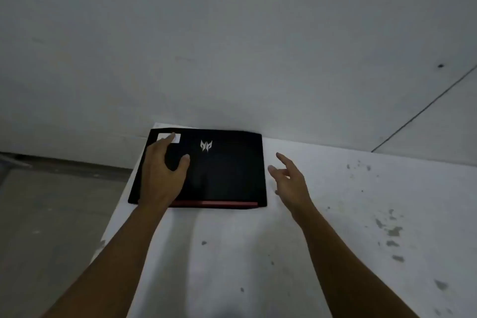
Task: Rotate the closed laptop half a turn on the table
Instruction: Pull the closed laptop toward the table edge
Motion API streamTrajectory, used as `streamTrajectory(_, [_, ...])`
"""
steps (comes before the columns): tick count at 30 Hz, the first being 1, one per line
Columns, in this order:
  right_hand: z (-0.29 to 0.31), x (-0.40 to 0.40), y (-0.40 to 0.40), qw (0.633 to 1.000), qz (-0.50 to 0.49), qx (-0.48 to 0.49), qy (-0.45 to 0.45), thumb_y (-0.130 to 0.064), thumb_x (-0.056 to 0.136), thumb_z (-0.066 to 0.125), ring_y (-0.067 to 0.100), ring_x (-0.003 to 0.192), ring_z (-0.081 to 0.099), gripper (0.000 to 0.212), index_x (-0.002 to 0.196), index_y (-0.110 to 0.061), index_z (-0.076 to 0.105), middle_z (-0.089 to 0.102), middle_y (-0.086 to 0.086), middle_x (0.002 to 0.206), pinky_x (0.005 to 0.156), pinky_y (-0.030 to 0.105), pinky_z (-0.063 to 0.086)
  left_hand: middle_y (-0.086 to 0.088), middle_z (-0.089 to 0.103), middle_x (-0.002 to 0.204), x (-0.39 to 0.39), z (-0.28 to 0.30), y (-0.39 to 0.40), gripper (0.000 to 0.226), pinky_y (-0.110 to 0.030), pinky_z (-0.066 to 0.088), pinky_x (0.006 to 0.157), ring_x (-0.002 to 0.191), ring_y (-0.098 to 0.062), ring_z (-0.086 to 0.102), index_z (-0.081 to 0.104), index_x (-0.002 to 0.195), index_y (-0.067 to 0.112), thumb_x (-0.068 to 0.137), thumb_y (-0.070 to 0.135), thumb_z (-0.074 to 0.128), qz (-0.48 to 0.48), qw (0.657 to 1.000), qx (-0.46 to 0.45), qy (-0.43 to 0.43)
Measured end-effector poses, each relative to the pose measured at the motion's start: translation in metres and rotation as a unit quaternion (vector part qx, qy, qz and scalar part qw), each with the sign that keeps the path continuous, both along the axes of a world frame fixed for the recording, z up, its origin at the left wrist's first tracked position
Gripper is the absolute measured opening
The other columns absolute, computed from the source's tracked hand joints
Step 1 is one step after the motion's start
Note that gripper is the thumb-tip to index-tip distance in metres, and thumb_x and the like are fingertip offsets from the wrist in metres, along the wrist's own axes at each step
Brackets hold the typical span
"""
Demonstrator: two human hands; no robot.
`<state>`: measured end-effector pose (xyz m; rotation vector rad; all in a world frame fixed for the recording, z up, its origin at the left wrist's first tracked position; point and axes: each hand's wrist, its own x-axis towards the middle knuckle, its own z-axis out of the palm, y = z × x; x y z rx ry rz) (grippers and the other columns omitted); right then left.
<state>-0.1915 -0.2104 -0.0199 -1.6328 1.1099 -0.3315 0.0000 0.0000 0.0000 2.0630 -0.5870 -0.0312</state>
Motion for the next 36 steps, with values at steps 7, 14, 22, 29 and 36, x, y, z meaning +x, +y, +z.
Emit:
streamTrajectory(7, [-0.057,0.044,-0.001,0.982,0.040,0.008,0.187,-0.051,0.096,0.062,0.036,0.135,0.044,0.072,0.158,-0.040,0.029,0.030,0.016,0.156,0.107,0.049,0.043,-0.018,0.036,0.153,0.053,-0.078,0.024,0.061,-0.055,0.038,0.109,0.139,-0.037,0.040,0.045,0.151,0.021,0.095,0.036,0.065,0.017,0.986,0.154,0.055])
streamTrajectory(14, [-0.088,0.069,-0.002,0.944,0.109,-0.063,0.303,-0.076,0.089,0.047,0.049,0.131,0.044,0.087,0.159,-0.052,0.001,0.035,0.027,0.147,0.106,0.055,0.043,-0.032,0.020,0.158,0.081,-0.121,0.033,0.086,-0.060,0.029,0.111,0.139,-0.050,0.031,0.016,0.161,0.038,0.088,0.075,0.044,0.041,0.932,0.340,0.115])
streamTrajectory(22, [-0.088,0.079,-0.009,0.914,0.143,-0.101,0.366,-0.089,0.083,0.031,0.045,0.135,0.045,0.095,0.156,-0.052,-0.017,0.049,0.017,0.150,0.104,0.051,0.043,-0.029,0.047,0.127,0.088,-0.118,0.031,0.079,-0.056,0.038,0.100,0.115,-0.045,0.047,0.041,0.152,0.034,0.086,0.075,0.051,0.084,0.944,0.307,0.084])
streamTrajectory(29, [-0.096,0.081,-0.008,0.915,0.136,-0.132,0.357,-0.093,0.078,0.025,0.035,0.102,0.062,0.096,0.152,-0.055,-0.022,0.058,0.020,0.123,0.090,0.046,0.053,-0.022,0.043,0.126,0.101,-0.111,0.032,0.079,-0.052,0.043,0.103,0.115,-0.044,0.049,0.041,0.150,0.045,0.080,0.077,0.057,0.095,0.956,0.225,0.161])
streamTrajectory(36, [-0.101,0.080,-0.002,0.940,0.104,-0.153,0.288,-0.090,0.082,0.029,0.017,0.074,0.060,0.096,0.159,-0.048,-0.009,0.066,0.001,0.104,0.068,0.031,0.052,-0.030,0.038,0.133,0.109,-0.101,0.032,0.078,-0.051,0.046,0.098,0.105,-0.046,0.056,0.009,0.153,0.060,0.084,0.082,0.037,0.025,0.936,0.299,0.186])
